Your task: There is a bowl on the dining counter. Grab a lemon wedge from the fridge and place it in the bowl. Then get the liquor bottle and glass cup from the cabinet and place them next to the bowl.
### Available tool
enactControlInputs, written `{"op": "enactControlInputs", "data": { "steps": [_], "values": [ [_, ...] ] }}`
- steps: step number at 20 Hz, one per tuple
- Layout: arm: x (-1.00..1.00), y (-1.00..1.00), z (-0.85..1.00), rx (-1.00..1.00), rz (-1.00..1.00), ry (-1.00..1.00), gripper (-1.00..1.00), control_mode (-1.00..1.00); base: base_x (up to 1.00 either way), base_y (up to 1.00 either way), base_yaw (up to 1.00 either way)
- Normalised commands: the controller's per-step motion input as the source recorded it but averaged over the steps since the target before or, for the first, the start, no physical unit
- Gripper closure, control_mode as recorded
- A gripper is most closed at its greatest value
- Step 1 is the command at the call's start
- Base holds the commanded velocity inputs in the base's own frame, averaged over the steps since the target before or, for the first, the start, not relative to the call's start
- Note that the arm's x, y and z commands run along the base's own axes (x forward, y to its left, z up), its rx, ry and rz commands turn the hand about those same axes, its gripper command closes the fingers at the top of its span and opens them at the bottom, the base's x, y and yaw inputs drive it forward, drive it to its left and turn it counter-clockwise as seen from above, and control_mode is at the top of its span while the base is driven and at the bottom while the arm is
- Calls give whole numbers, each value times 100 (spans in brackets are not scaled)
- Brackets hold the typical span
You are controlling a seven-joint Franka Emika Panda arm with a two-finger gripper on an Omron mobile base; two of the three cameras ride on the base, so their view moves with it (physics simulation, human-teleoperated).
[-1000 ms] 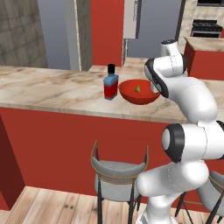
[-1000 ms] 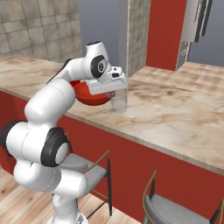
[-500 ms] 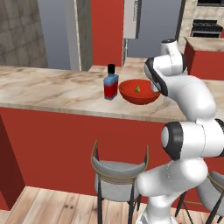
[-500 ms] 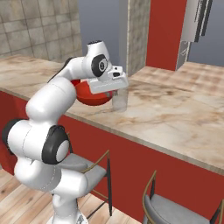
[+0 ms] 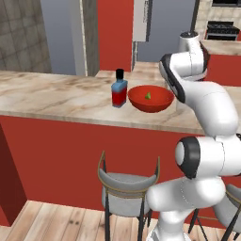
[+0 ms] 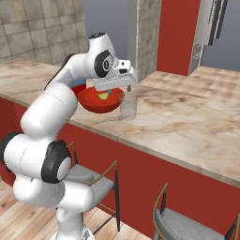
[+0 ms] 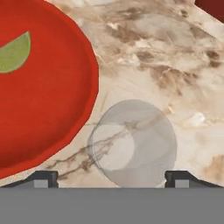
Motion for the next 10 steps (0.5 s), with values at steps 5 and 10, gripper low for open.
{"op": "enactControlInputs", "data": {
  "steps": [5, 10],
  "values": [
    [-82, 45, 61, 0, 0, -25, -100, -100, 0, 0, 0],
    [-100, 51, 25, 0, 0, -19, -100, -100, 0, 0, 0]
  ]
}}
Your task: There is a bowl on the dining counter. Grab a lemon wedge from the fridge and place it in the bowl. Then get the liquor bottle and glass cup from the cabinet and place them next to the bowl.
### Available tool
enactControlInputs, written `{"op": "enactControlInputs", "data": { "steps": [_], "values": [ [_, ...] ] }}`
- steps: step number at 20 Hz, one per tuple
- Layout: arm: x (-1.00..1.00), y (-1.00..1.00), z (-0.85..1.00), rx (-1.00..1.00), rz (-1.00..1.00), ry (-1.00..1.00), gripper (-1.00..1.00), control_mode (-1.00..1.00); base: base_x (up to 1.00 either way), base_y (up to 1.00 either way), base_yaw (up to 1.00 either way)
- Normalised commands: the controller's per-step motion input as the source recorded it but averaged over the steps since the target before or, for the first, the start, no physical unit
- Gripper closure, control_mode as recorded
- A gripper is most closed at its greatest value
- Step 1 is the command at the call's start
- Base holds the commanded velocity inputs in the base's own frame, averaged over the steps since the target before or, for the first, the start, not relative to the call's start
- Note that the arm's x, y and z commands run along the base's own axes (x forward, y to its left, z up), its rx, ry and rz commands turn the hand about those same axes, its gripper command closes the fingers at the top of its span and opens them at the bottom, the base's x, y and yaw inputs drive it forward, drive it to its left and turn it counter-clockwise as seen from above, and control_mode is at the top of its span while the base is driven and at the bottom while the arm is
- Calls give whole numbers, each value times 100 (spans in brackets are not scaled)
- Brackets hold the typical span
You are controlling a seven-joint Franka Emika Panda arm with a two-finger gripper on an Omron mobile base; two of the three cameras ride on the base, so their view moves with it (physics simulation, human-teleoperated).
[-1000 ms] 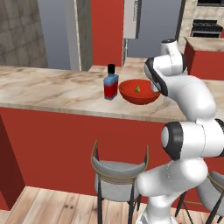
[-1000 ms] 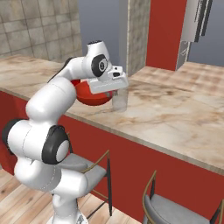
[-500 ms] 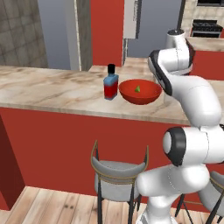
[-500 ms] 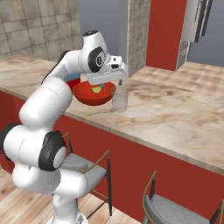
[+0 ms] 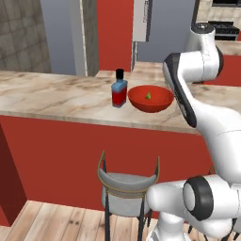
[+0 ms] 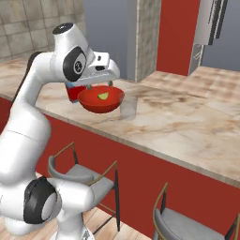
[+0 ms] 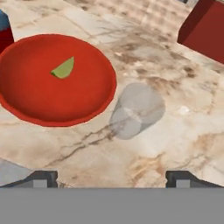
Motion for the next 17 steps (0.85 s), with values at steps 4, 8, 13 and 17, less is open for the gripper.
{"op": "enactControlInputs", "data": {
  "steps": [4, 8, 13, 17],
  "values": [
    [-100, 46, 4, 0, 0, -9, -100, -100, 0, 0, 0],
    [-100, 41, 0, 0, 0, -1, -100, -100, 0, 0, 0],
    [-100, 40, 0, 2, 0, 1, -100, -100, 0, 0, 0],
    [-100, 36, 0, 3, 0, 5, -100, -100, 0, 0, 0]
  ]
}}
